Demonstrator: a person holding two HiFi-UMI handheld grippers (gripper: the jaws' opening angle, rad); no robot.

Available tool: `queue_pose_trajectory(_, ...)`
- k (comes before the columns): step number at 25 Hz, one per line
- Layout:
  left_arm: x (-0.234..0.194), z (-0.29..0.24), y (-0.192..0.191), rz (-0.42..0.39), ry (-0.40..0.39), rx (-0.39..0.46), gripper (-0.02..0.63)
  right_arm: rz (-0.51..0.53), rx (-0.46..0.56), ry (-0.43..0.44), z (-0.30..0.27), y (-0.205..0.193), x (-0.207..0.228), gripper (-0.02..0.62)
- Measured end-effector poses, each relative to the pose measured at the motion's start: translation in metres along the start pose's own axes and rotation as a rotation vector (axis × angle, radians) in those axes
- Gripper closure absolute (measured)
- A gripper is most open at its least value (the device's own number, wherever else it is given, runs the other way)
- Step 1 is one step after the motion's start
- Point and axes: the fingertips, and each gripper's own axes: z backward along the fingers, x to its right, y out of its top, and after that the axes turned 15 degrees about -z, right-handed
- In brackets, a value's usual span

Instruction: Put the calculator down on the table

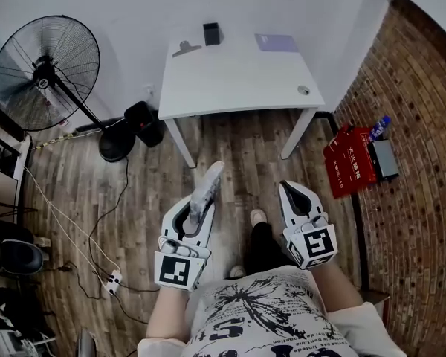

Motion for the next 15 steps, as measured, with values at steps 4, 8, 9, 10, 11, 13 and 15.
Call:
queue_pose_trajectory(4,-0.012,-0.046,-0.015,-0.006,0.015,-0.023,0.462,-0.01,-0.018,0.016,-0.043,-0.004,0.035,0.581)
queue_pose_trajectory(8,-0.031,-0.113,-0.022,-0.012,0.033,-0.044,0.462,-0.017,-0.019,0.052,-0.099,0.013,0.081,0.581)
queue_pose_trajectory(9,-0.036,-0.132,-0.021,-0.011,0.035,-0.046,0.462,-0.011,-0.018,0.059,-0.114,0.019,0.094,0.581)
queue_pose_trajectory(10,-0.04,-0.151,-0.021,-0.013,0.037,-0.045,0.462,0.001,-0.017,0.065,-0.128,0.026,0.107,0.58)
queue_pose_trajectory(11,-0.044,-0.171,-0.019,-0.016,0.039,-0.043,0.462,0.015,-0.017,0.071,-0.142,0.034,0.12,0.58)
queue_pose_trajectory(13,-0.053,-0.211,-0.016,-0.023,0.046,-0.039,0.462,0.04,-0.017,0.088,-0.171,0.048,0.144,0.581)
queue_pose_trajectory(15,-0.063,-0.249,-0.013,-0.03,0.055,-0.034,0.462,0.055,-0.017,0.109,-0.198,0.061,0.166,0.581)
